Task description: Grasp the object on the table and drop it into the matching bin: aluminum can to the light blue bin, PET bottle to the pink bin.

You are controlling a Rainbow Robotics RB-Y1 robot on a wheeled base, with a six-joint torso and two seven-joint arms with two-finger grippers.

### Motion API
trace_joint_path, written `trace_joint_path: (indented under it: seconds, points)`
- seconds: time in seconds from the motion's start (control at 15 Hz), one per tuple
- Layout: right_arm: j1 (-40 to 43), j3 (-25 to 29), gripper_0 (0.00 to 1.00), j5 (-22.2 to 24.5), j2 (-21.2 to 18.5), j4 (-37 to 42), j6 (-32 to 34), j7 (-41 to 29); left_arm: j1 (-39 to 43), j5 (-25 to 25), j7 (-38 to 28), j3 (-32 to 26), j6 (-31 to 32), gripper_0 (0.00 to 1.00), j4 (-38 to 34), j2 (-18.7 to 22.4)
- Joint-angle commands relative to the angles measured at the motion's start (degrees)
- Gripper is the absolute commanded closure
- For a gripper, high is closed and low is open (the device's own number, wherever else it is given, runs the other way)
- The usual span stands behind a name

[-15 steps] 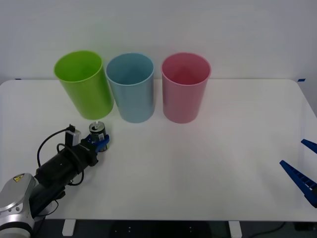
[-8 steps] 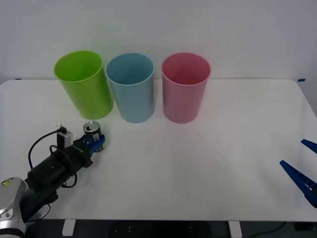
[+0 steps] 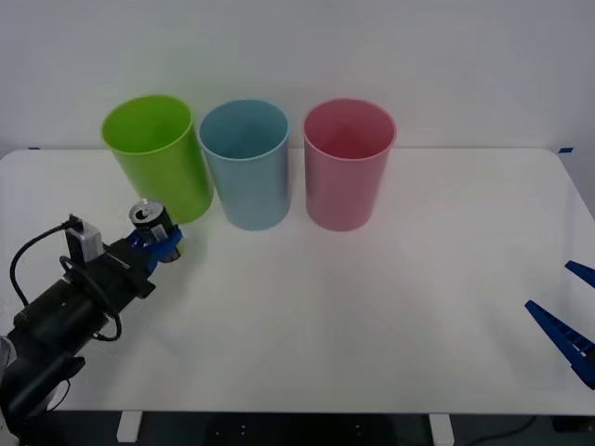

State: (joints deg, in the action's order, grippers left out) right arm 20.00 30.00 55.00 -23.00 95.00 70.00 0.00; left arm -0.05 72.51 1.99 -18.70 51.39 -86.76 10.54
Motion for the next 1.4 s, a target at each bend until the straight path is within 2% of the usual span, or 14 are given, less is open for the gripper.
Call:
trace_joint_path:
  seconds: [0.07, 0.4, 0.53, 0.73, 1.0, 1.4]
  points:
    - [0.0, 0.0, 0.00, 0.0, 0.0, 0.0, 0.0, 0.0, 1.5, 0.0, -6.1, -0.7, 0.2, 1.00, -6.8, 0.0]
    - [0.0, 0.0, 0.00, 0.0, 0.0, 0.0, 0.0, 0.0, 1.5, -0.1, -16.4, -2.5, -0.1, 1.00, -15.5, 0.0]
    - [0.0, 0.0, 0.00, 0.0, 0.0, 0.0, 0.0, 0.0, 1.4, 0.0, -19.8, -2.2, -2.6, 1.00, -18.9, 0.0]
    - [0.0, 0.0, 0.00, 0.0, 0.0, 0.0, 0.0, 0.0, -1.8, 4.2, -25.2, -2.1, -5.2, 1.00, -21.5, 0.0]
    - [0.0, 0.0, 0.00, 0.0, 0.0, 0.0, 0.0, 0.0, -7.7, 11.6, -27.7, -1.2, -6.9, 1.00, -20.6, -0.1]
    - [0.0, 0.0, 0.00, 0.0, 0.0, 0.0, 0.0, 0.0, -21.7, 20.1, -27.8, 1.1, -7.0, 1.00, -7.4, -0.1]
